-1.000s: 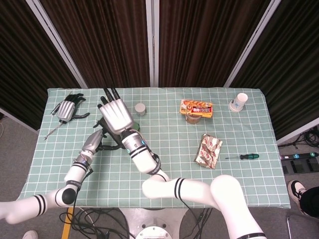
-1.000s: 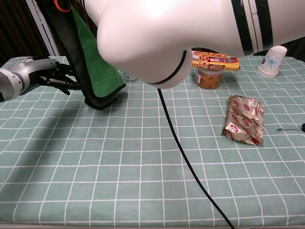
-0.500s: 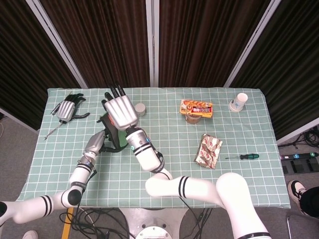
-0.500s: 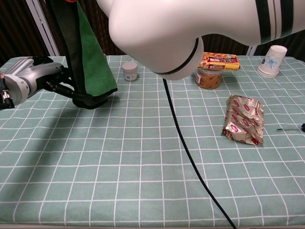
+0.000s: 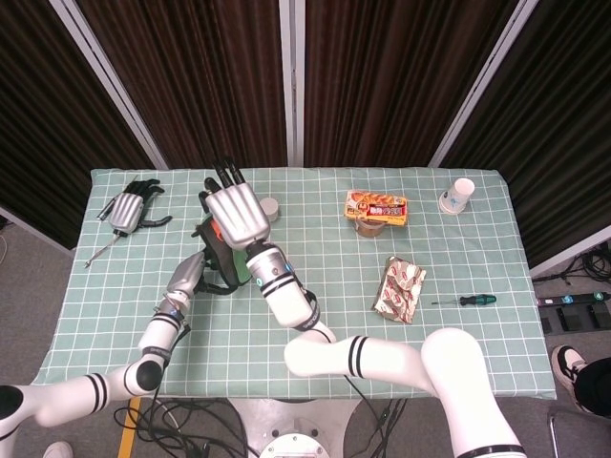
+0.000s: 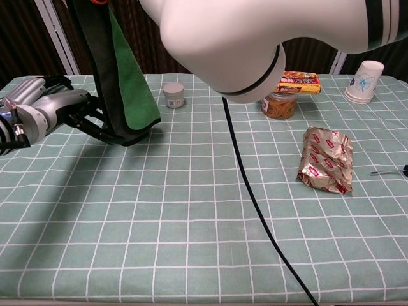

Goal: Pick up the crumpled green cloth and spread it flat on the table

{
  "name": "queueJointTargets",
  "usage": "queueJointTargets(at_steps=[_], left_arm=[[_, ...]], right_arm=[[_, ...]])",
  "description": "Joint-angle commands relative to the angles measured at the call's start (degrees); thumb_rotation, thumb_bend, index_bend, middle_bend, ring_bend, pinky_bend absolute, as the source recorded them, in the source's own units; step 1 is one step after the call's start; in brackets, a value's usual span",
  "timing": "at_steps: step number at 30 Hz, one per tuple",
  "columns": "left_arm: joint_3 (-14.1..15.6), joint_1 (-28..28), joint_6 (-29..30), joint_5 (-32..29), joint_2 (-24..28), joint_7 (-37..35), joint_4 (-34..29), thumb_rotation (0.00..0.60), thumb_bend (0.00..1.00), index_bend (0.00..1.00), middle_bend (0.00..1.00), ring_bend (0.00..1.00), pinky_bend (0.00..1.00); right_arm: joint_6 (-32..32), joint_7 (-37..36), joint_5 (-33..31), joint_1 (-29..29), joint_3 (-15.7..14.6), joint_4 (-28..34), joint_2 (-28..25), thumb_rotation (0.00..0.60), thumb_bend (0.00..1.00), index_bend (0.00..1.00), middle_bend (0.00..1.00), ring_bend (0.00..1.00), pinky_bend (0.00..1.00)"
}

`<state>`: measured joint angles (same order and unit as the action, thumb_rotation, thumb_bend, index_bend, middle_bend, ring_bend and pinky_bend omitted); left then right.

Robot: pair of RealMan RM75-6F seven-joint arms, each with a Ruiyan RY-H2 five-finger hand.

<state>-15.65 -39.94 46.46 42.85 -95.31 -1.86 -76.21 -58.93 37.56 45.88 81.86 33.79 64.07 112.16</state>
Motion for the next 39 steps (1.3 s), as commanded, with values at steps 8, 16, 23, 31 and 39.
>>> queueJointTargets(at_steps=[8, 16, 23, 31, 39], left_arm=[[-1.56, -0.34, -1.57, -2.87, -0.83, -0.63, 1.38, 0.510, 0.10, 0.51, 0.25, 0.20, 0.28], [-2.87, -0.40, -1.76, -4.03, -1.63, -1.72, 2.44, 0.500, 0.19, 0.58, 0.30, 0.23, 0.28], [-3.41, 0.38, -1.11, -2.60, -2.16, -3.50, 3.17, 0.497, 0.36, 0.66, 0.37, 0.25, 0.29], [-2.28, 2.30, 0.56, 2.18, -0.93, -4.78, 2.85, 0.498, 0.45, 0.71, 0.38, 0.26, 0.29], [-1.39, 4.62, 5.07, 8.71, 0.46, -6.29, 1.49, 0.596, 0.53, 0.80, 0.43, 0.26, 0.29]], right_arm=[[-0.18, -0.78, 0.01, -0.48, -0.88, 1.12, -0.92, 0.600, 0.51, 0.76, 0.29, 0.07, 0.00], [-0.27, -1.49, -0.09, -0.87, -1.22, 2.10, -1.77, 0.600, 0.52, 0.76, 0.29, 0.07, 0.00], [-0.92, -1.48, 0.18, -2.14, -2.69, 2.96, -2.62, 0.600, 0.52, 0.76, 0.29, 0.06, 0.00], [-0.34, -5.77, -0.02, -6.48, -3.71, 5.76, -5.52, 0.600, 0.52, 0.76, 0.29, 0.06, 0.00], [0.33, -11.89, 1.09, -11.16, -3.57, 13.64, -10.92, 0.600, 0.52, 0.76, 0.29, 0.07, 0.00]])
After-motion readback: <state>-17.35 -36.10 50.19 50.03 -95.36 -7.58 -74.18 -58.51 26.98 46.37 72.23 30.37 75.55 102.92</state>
